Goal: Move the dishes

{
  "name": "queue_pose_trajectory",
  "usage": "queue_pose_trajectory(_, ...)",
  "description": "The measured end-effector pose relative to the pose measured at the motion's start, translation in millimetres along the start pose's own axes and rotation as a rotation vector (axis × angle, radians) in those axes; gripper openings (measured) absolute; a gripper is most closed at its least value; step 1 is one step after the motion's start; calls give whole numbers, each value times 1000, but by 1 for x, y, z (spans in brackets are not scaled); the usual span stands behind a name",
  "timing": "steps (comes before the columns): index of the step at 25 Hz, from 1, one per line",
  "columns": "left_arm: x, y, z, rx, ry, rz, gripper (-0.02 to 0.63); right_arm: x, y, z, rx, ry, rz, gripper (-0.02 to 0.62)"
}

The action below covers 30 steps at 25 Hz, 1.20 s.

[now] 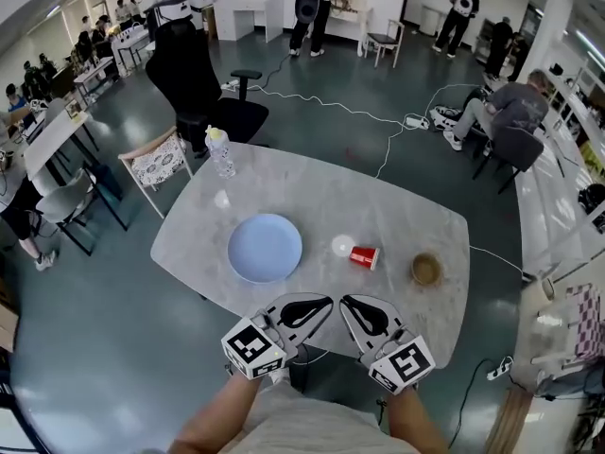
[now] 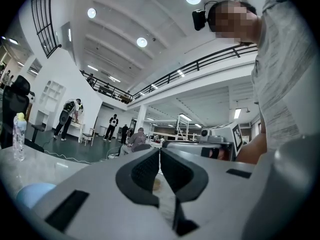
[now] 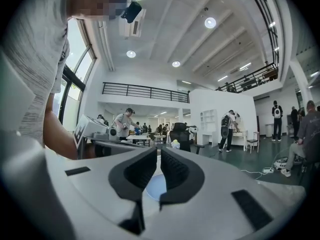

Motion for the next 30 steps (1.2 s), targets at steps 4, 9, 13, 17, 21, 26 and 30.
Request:
queue_pose_trajectory(4,-3,-34,8,-59,-19,-12,21,-10,18,26,-57,-5,-6,23)
queue_pose_trajectory(9,1,-51,11,-144,-40,-29,21,-13,22,39,-144,-23,-13,80)
queue_pose_trajectory(13,-15,-62,33,-184,-61,-63,21,-23,44,28,-214,-59,-20,83)
queue_pose_trajectory(17,-34,-65,62,-228,-85,-88,21,-36,74,13,-271,-103,-18,81)
queue_pose_trajectory(21,-54,-65,92,-246,-114,-87,21,-52,108,-6,-315,-141,0,86)
queue_pose_trajectory(26,-80,-71,126,-200,-155,-56,21,-81,147,-24,-311,-217,9,94)
queue_pose_trajectory(30,-102,-83,141,-131,-161,-1,21,-104,168,-25,-312,-272,-20,95)
Point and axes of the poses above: the fingertips, and each gripper's own axes: z forward along the fingers, y to its right, x out of its top, the point moved 3 cm from there along -z, backward along the fingers, and after that the axes turned 11 degrees about y, right-handed, at the moved point
